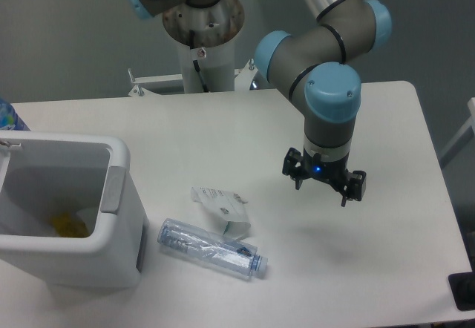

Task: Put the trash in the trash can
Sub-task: 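Move the open gripper over the white crumpled paper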

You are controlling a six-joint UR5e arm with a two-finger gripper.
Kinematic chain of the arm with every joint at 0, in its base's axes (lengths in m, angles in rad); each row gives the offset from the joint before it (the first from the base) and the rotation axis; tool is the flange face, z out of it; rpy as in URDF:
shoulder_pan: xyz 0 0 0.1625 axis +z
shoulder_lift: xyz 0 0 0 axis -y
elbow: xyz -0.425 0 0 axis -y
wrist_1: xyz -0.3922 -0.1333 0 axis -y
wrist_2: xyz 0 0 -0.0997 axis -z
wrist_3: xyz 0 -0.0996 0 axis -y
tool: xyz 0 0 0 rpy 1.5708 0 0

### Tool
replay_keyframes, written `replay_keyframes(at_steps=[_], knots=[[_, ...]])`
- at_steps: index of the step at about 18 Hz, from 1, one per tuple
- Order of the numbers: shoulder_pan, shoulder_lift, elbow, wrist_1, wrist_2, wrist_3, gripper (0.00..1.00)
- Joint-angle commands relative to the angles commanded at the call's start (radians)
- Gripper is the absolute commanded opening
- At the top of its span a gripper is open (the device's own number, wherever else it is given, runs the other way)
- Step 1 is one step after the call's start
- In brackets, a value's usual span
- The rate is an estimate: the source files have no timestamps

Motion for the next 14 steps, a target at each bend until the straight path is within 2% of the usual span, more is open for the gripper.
replay_keyframes(at_steps=[14], knots=[[-0.080,0.003,-0.005,-0.003,-0.002,-0.104,1.00]])
